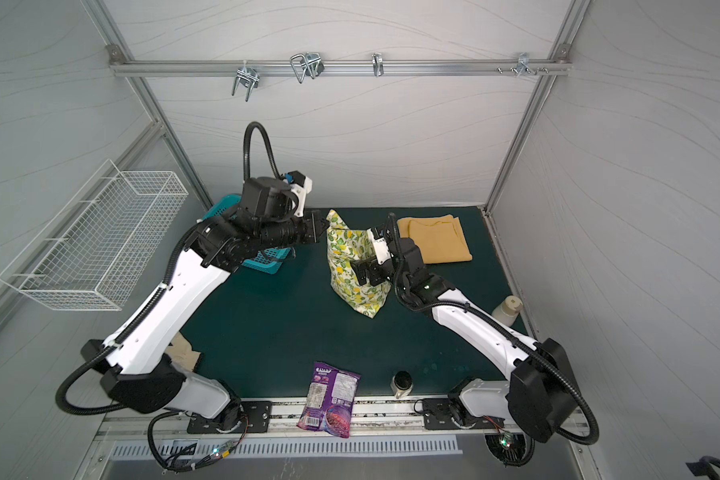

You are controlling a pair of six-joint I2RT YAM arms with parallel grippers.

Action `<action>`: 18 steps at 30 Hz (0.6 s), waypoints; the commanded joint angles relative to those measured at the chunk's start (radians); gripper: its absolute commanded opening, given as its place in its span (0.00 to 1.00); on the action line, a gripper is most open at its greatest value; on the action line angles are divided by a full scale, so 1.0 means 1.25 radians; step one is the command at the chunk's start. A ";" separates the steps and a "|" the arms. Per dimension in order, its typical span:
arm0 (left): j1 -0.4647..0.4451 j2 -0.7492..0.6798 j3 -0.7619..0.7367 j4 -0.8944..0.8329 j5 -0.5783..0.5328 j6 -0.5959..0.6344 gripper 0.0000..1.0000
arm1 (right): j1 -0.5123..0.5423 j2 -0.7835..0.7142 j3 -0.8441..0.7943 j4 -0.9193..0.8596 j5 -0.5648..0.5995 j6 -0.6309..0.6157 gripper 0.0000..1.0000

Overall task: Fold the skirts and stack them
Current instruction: 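Lower the skirt onto the table with the left gripper while the right reaches toward it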

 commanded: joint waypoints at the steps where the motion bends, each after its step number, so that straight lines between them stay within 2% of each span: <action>1: -0.001 -0.119 -0.185 0.136 -0.096 -0.025 0.00 | 0.007 -0.077 -0.037 0.035 0.003 0.058 0.99; 4: 0.005 -0.237 -0.387 0.184 -0.165 -0.049 0.00 | 0.008 -0.127 -0.057 0.025 0.008 0.088 0.99; 6: 0.024 -0.299 -0.492 0.198 -0.179 -0.072 0.00 | 0.008 -0.136 -0.050 0.001 0.017 0.104 0.99; 15: 0.144 -0.580 -0.886 0.221 -0.194 -0.217 0.00 | 0.008 -0.023 -0.004 -0.063 -0.026 0.174 0.99; 16: 0.150 -0.608 -0.922 0.222 -0.199 -0.235 0.02 | 0.009 -0.001 0.006 -0.068 -0.040 0.184 0.99; 18: 0.156 -0.650 -0.978 0.213 -0.217 -0.272 0.16 | 0.010 0.050 0.032 -0.094 -0.061 0.202 0.99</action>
